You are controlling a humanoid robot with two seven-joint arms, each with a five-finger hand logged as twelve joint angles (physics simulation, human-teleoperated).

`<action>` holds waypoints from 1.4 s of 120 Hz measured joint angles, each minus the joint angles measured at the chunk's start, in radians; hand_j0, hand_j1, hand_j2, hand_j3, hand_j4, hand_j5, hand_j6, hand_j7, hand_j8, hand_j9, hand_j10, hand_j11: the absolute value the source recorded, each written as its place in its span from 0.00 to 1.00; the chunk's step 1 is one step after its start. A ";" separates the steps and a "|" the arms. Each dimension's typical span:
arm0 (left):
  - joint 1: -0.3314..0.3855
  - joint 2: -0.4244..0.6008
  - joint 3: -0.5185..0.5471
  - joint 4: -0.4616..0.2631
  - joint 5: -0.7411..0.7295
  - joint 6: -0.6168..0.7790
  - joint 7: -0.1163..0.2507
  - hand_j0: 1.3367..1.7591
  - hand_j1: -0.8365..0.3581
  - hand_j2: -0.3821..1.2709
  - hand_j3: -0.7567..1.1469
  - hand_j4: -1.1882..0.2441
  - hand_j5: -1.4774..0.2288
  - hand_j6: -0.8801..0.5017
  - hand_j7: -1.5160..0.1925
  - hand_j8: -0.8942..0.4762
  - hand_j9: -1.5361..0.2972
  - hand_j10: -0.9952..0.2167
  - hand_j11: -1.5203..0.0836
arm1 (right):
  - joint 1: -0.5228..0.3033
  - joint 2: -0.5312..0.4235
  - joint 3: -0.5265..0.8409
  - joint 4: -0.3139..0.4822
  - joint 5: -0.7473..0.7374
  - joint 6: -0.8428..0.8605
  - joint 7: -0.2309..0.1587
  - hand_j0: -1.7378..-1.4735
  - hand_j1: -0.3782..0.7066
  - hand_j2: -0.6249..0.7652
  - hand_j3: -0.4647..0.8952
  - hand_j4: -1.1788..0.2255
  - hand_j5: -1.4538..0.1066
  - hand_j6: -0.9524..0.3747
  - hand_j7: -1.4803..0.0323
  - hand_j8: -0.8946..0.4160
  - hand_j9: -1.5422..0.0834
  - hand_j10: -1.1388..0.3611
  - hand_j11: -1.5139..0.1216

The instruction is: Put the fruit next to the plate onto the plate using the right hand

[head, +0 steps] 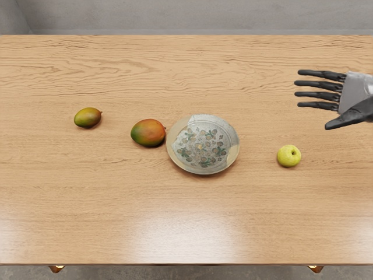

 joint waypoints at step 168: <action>0.000 0.000 0.000 0.000 0.000 0.000 0.000 0.76 0.99 0.23 0.40 0.83 0.87 0.64 0.89 0.65 0.84 0.82 0.95 | 0.094 0.300 -0.288 0.206 -1.045 -0.829 -0.323 0.30 0.35 0.41 0.34 0.63 0.69 0.49 0.73 0.45 0.71 0.56 0.69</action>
